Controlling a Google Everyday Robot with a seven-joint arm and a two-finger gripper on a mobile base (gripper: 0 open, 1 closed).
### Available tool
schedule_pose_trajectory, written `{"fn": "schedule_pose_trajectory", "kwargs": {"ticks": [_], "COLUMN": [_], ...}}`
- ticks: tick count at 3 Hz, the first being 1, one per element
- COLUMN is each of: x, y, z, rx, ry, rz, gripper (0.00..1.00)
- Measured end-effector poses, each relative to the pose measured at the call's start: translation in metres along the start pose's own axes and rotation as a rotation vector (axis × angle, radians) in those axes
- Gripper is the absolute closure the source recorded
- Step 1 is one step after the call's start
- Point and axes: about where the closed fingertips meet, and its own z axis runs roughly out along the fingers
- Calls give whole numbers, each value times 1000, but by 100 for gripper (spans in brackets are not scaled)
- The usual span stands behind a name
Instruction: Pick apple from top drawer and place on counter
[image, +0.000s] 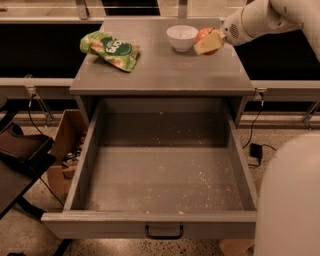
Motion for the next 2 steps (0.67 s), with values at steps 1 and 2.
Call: {"fn": "schedule_pose_trajectory", "kwargs": {"ticks": [1,2], "x": [16,34], "y": [7,24], "z": [52,97], "rx": [-11,-50], "ry": [59,108], "rz": [-22,-37], "gripper": [100,100]}}
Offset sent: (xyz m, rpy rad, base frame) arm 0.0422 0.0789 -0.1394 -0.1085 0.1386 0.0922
